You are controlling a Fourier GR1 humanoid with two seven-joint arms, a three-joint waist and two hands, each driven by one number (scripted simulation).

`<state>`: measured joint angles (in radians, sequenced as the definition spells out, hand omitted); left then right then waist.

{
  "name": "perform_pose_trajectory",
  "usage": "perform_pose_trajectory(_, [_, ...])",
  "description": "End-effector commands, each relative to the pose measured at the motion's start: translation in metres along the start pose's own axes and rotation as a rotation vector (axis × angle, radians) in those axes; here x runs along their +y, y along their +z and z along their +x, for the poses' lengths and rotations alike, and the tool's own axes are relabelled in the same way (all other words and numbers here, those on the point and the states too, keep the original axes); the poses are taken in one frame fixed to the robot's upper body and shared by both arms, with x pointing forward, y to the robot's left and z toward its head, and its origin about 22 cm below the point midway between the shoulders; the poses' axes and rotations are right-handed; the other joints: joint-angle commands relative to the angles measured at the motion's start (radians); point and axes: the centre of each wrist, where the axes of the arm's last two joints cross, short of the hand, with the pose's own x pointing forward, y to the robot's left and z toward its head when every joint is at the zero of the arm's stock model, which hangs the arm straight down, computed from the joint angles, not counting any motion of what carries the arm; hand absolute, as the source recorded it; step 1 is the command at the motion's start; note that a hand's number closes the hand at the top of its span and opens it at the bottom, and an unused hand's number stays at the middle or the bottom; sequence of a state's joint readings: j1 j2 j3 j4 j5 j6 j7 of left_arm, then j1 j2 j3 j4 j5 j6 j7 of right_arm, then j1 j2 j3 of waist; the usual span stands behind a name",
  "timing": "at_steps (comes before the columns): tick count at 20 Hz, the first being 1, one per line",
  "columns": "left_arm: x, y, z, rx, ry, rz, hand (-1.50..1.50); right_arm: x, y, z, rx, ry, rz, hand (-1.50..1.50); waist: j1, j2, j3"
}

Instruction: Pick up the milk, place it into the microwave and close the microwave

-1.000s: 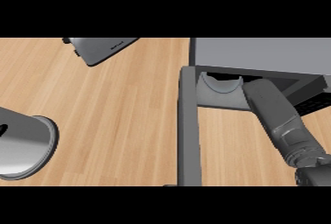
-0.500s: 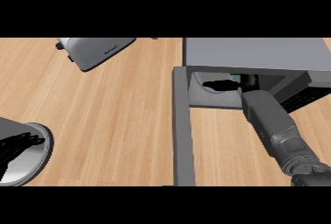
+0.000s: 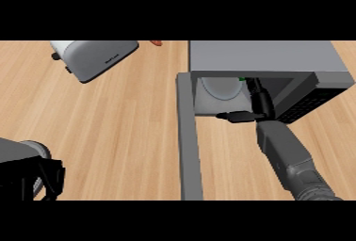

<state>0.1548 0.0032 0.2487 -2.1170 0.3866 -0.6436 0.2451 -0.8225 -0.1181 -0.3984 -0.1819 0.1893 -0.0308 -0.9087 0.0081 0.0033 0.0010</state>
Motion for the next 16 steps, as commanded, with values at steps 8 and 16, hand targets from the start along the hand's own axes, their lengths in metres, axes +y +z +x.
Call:
perform_pose_trajectory(8, [-0.039,-0.010,-0.009,0.043,-0.004,-0.120,1.50,0.003,0.082,-0.035,0.013,-0.035,0.025,-1.50,-0.033,-0.016,-0.003])
perform_pose_trajectory(16, [-0.073,-0.067,-0.027,0.030,-0.081,-0.187,1.50,-0.039,0.143,-0.030,0.042,-0.030,-0.041,-1.50,-0.040,-0.011,-0.003])
